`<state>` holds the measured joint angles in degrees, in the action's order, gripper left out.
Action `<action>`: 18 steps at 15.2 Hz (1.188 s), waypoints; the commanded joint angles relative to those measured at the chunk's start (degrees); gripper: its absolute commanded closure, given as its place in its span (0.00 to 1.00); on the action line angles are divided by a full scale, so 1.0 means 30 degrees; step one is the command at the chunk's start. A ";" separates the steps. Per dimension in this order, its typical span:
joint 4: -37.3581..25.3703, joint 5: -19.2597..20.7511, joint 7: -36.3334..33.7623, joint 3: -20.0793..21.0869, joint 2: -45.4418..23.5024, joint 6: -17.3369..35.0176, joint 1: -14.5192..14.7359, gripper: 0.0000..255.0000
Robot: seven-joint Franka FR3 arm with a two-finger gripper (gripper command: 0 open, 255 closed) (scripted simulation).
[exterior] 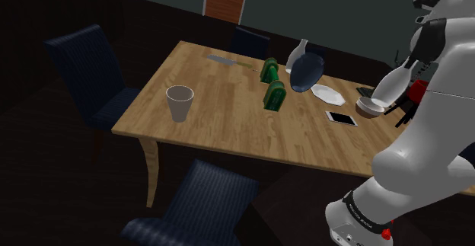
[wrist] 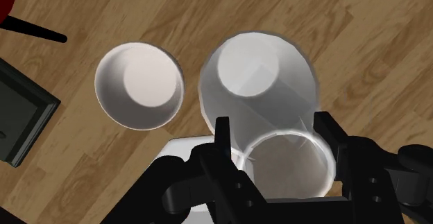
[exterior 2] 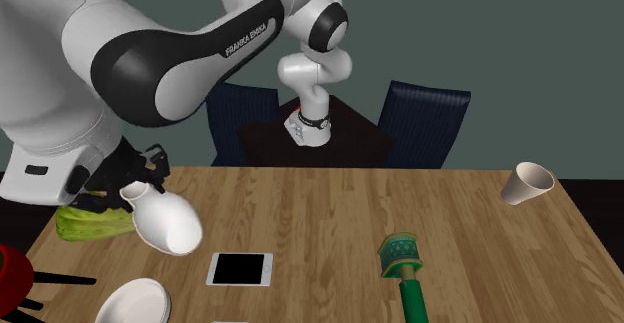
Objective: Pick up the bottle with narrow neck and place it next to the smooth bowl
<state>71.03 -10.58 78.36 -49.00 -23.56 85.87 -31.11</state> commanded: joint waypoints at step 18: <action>0.3048 -0.1186 0.1181 0.0373 -0.1744 0.4401 -0.0946 1.00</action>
<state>79.23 -14.10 81.85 -47.90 -28.79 98.12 -34.10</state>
